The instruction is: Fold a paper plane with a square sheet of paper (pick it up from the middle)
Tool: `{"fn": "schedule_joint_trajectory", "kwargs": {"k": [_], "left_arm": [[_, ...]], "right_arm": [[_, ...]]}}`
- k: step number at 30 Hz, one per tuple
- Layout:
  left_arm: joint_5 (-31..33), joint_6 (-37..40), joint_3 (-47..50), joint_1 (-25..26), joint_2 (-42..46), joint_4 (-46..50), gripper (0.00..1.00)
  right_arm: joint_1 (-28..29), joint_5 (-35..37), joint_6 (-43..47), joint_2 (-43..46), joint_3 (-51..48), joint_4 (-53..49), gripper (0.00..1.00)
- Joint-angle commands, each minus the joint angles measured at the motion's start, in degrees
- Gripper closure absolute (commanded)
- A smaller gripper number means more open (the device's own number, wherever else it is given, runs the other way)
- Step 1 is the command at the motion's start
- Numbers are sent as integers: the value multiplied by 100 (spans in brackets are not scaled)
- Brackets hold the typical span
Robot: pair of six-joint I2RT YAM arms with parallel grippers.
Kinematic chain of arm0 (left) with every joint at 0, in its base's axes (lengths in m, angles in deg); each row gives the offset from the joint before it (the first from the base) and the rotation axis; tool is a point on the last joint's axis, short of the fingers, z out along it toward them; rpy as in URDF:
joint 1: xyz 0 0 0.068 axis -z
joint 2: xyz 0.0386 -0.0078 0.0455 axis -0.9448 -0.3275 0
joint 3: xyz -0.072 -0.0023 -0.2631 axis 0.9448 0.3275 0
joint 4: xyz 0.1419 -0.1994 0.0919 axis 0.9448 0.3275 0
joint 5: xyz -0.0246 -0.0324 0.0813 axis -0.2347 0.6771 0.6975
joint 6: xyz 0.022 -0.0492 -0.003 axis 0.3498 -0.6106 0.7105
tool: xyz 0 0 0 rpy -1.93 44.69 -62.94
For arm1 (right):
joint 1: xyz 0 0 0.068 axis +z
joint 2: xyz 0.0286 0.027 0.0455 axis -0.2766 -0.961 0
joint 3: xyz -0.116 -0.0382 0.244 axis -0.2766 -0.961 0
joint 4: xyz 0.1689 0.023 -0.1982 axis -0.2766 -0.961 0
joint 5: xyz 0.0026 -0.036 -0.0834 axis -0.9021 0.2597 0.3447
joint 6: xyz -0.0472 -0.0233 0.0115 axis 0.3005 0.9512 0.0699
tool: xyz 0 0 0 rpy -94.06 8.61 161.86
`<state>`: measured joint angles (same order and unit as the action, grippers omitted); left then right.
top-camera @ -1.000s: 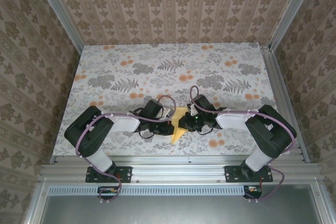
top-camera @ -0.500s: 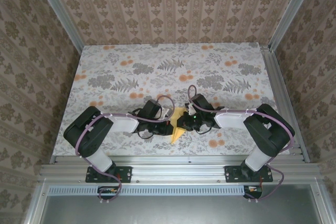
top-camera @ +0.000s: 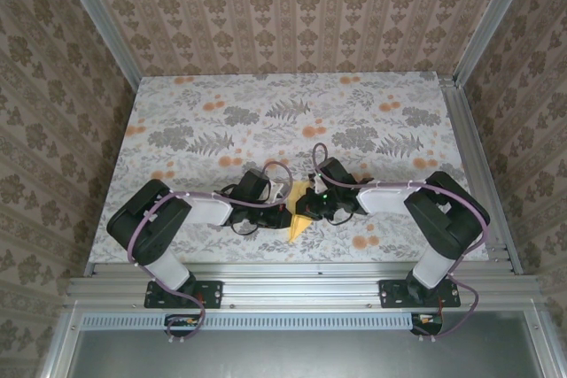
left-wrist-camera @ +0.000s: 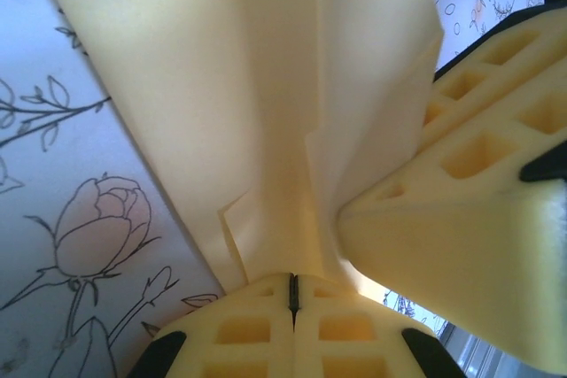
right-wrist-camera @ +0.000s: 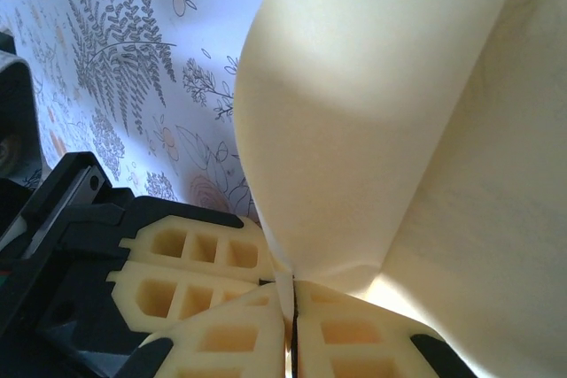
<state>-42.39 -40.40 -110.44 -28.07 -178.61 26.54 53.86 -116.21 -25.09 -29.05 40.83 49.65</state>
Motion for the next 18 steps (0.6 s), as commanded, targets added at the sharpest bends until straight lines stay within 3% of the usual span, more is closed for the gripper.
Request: {"fn": "schedule_joint_trajectory", "kwargs": {"k": [1, 14, 17, 18], "left_arm": [[42, -39, 123, -88, 89, 188, 100], [197, 71, -105, -143, 811, 946, 100], [308, 89, -124, -141, 999, 1184, 79], [323, 73, -111, -142, 1018, 1210, 77]], "right_arm": [[52, -37, 102, -128, 158, -113, 88], [87, -46, 191, -371, 360, -209, 89], [113, -47, 177, -417, 404, -211, 89], [122, -55, 189, -430, 414, -207, 89]]}}
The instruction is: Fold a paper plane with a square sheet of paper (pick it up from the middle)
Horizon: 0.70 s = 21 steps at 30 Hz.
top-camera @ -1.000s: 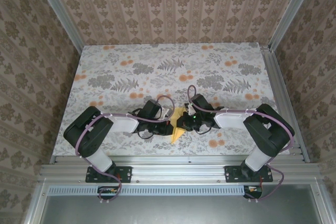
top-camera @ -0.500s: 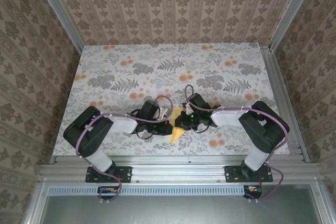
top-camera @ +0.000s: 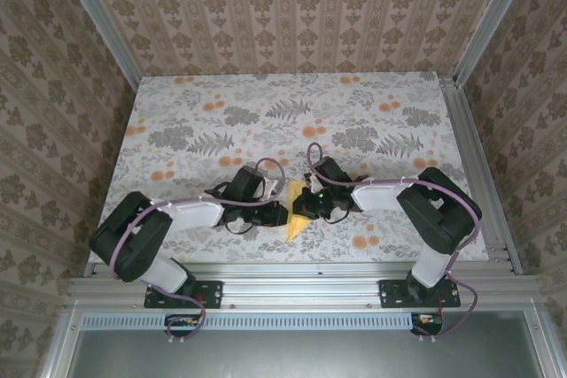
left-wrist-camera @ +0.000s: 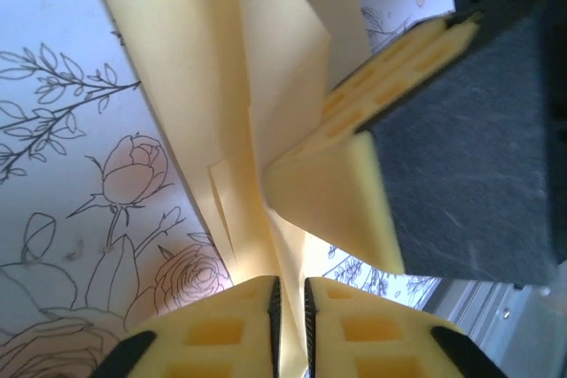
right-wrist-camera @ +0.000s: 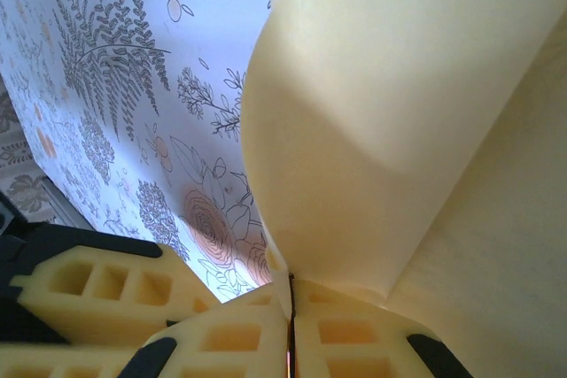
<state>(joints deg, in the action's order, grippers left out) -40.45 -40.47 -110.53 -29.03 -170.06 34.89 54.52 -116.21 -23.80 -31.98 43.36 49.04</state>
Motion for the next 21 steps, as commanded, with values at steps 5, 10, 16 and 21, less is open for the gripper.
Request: {"fn": "schedule_joint_trajectory", "kwargs": {"k": [5, 10, 16, 21], "left_arm": [[193, 25, 9, 54, 148, 336, 70], [295, 15, -18, 220, 23, 293, 69], [513, 128, -93, 384, -289, 368, 69], [665, 174, -157, 447, -482, 424, 70]], "right_arm": [[74, -77, 57, -197, 196, -146, 89], [100, -89, 52, -252, 214, -116, 89], [103, -169, -46, -340, 201, 60, 88], [108, -196, -101, -356, 164, 134, 88]]}}
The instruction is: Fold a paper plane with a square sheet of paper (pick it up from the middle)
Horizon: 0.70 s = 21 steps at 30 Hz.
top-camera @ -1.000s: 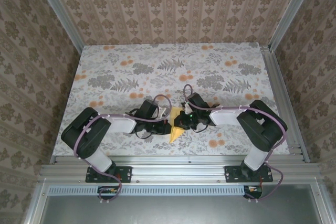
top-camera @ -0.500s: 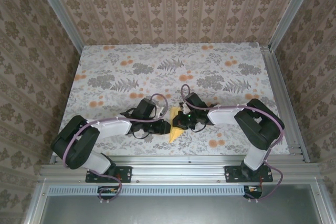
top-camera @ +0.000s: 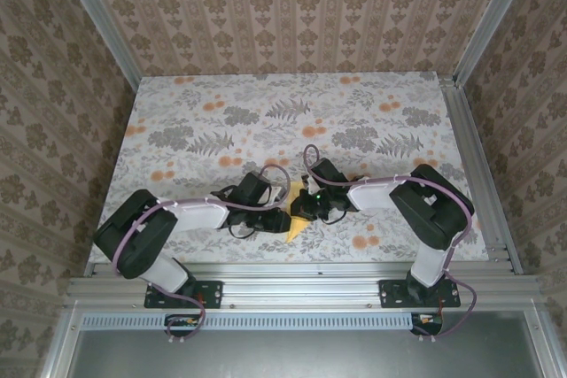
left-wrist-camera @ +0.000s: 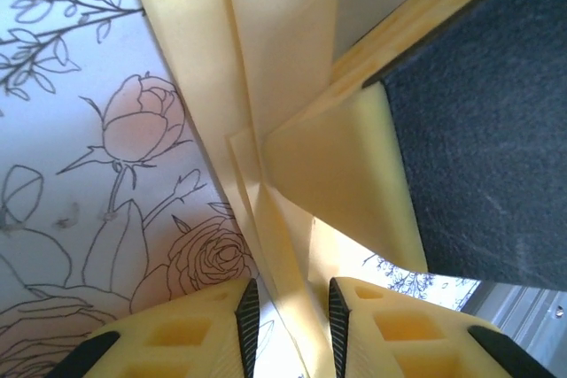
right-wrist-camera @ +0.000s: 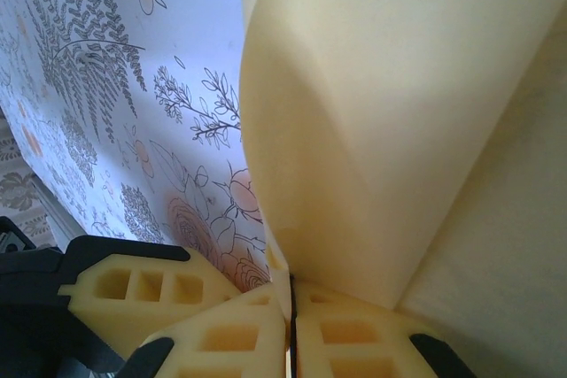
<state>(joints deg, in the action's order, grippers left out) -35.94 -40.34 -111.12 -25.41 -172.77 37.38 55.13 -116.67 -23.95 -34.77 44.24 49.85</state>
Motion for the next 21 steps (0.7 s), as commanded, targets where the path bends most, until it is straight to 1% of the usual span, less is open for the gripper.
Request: {"fn": "schedule_joint_trajectory", "kwargs": {"k": [1, 10, 17, 21], "left_arm": [[217, 152, -100, 93, -221, 143, 71], [428, 218, -125, 205, -416, 246, 84], [701, 342, -270, 378, -592, 513, 86], [867, 418, -319, 478, -692, 633, 87]], "right_arm": [[48, -148, -87, -79, 70, 55, 88], [48, -184, -192, -104, 23, 229, 83], [35, -237, -374, -90, -93, 512, 78], [-34, -166, -380, 88, -119, 468, 75]]}}
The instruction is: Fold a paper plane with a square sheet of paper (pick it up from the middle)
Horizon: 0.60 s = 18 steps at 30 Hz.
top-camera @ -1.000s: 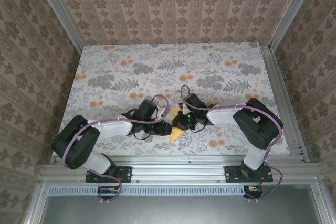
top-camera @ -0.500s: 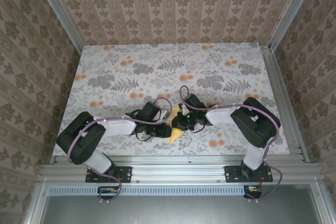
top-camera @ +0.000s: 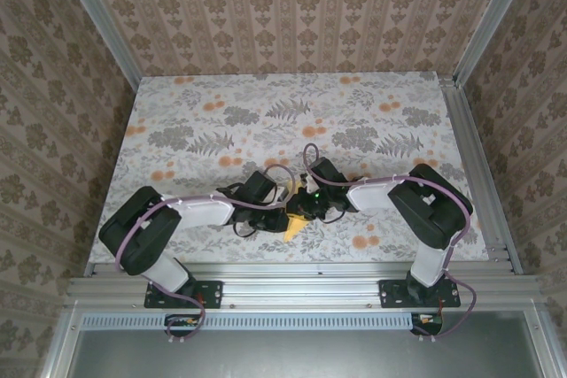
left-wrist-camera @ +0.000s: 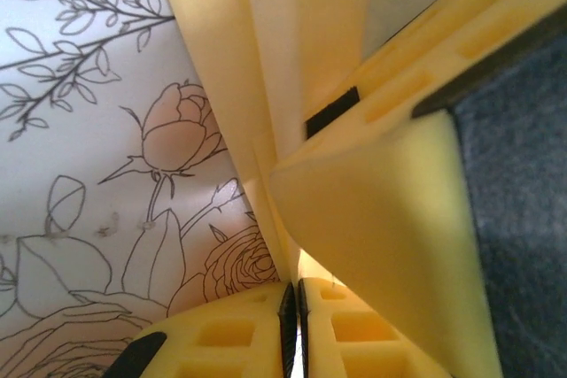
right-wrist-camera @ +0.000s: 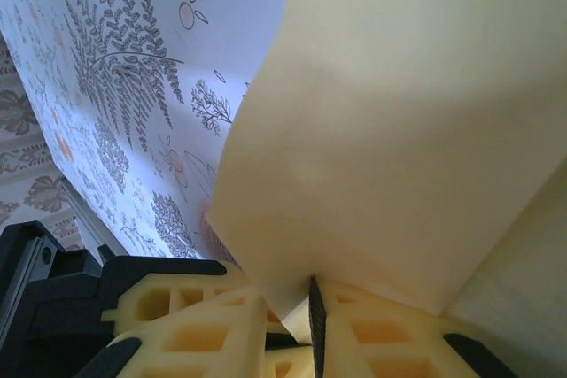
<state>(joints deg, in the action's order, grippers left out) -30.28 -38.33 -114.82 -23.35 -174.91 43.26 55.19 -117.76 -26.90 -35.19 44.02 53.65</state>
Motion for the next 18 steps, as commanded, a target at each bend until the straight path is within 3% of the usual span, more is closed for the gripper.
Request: {"fn": "schedule_joint_trajectory", "kwargs": {"k": [1, 10, 18], "left_arm": [[339, 230, 50, 298, -498, 68, 87], [576, 288, -8, 454, -606, 197, 87], [692, 337, -36, 508, -624, 251, 87]], "right_arm": [[-81, -30, -73, 183, -123, 80, 75], [-488, 44, -158, 543, -266, 264, 73], [-546, -101, -155, 64, -147, 473, 80]]}}
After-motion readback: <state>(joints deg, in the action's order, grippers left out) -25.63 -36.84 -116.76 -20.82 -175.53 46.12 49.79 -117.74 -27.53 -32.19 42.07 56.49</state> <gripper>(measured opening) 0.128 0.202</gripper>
